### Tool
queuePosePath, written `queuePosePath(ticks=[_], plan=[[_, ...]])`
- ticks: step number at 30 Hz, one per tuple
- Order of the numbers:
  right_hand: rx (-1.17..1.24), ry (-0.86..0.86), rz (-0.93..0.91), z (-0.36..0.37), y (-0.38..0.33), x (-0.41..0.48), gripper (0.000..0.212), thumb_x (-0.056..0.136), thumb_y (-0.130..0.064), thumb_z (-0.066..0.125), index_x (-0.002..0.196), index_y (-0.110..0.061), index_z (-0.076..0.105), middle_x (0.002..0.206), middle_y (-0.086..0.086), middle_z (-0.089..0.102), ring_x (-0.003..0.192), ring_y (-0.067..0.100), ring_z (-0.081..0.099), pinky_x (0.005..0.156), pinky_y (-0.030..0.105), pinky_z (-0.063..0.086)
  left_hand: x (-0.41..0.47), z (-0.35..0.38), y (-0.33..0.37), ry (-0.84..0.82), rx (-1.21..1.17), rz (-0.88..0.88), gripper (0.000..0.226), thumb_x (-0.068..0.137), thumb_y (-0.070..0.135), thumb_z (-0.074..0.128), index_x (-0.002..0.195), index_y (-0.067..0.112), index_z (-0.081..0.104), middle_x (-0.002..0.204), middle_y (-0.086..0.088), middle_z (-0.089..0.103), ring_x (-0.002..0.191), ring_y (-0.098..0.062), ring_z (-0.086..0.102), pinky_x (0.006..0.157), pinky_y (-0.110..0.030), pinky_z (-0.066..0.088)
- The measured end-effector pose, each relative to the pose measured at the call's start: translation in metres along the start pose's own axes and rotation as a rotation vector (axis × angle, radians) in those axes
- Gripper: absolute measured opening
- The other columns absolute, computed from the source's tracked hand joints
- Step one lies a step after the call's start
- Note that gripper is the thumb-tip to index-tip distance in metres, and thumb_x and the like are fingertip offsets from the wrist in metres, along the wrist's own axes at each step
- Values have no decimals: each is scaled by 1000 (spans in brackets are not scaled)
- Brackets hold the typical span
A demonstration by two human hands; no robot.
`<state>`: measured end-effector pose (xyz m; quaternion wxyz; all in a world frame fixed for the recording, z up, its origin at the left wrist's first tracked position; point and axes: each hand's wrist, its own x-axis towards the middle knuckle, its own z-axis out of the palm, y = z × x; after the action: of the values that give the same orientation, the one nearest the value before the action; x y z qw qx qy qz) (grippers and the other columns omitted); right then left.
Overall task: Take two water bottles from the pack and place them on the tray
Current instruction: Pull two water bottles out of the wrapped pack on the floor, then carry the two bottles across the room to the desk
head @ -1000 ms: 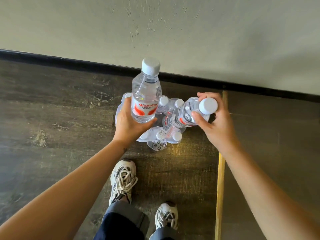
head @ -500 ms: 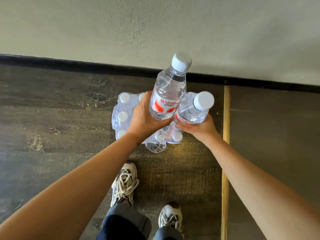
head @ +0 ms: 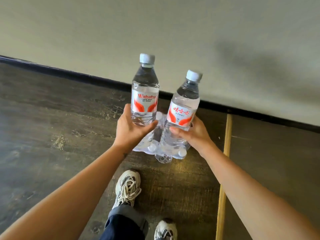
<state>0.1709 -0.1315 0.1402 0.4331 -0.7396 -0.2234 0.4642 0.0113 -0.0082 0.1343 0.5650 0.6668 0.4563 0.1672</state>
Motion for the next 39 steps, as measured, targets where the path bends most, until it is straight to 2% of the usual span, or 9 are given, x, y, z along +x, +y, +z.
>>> queuePosePath(ticks=[4,10,15,18,21,23,31,35,39], plan=[[-45,-150,-102,30,-89,-26,55,54,-50,80,100,-44,52,96,-26,62,88,-11,61,71,9,48,-38,-62,62,183,-70,5,69,55,55,79,109,29,44,102,6,63,97,-14,64,87,-35,52],[-87,-371,-307,85,-245,-100,60,50,-52,70,105,-35,54,99,-17,65,86,-5,65,61,5,49,-129,-179,164,457,-149,74,60,56,51,80,105,33,50,104,5,67,93,-8,65,87,-33,54],[-179,-523,-487,169,-364,-161,61,62,-43,67,118,-25,49,115,0,65,102,16,63,90,33,50,-216,-294,227,686,-164,116,50,53,48,80,95,39,55,95,7,71,85,-7,69,82,-34,58],[-207,-697,-582,246,-433,-214,61,64,-44,65,119,-25,46,114,-2,63,96,8,64,80,20,52,-282,-370,252,853,-206,106,51,56,46,81,100,36,57,97,6,72,87,-9,70,83,-36,58],[-227,-831,-653,328,-485,-264,65,62,-47,67,120,-24,47,116,3,64,99,16,65,88,34,54,-340,-445,267,1012,-239,99,63,43,68,77,95,37,58,93,9,73,84,-4,70,78,-31,57],[-230,-939,-689,388,-514,-298,60,60,-50,69,113,-28,52,110,0,67,95,16,68,83,32,57,-377,-495,269,1105,-243,76,65,39,73,74,91,38,58,92,9,72,83,-4,70,77,-30,56],[-210,-1245,-754,659,-597,-404,79,46,-54,70,112,-14,53,102,4,68,92,18,67,77,26,55,-500,-720,242,1368,-163,-32,70,47,61,73,103,21,59,100,-1,70,90,-14,67,78,-29,52],[-208,-1333,-733,785,-634,-427,71,47,-54,72,107,-22,55,106,6,68,97,24,66,87,42,54,-535,-837,222,1465,-135,-69,58,64,44,79,111,15,59,104,-6,71,92,-17,67,83,-35,54],[-216,-1392,-766,896,-679,-428,63,47,-58,68,102,-29,54,99,-2,67,93,19,66,75,26,51,-538,-953,205,1518,-148,-50,52,70,37,77,113,14,60,103,-6,71,90,-15,68,74,-23,55]])
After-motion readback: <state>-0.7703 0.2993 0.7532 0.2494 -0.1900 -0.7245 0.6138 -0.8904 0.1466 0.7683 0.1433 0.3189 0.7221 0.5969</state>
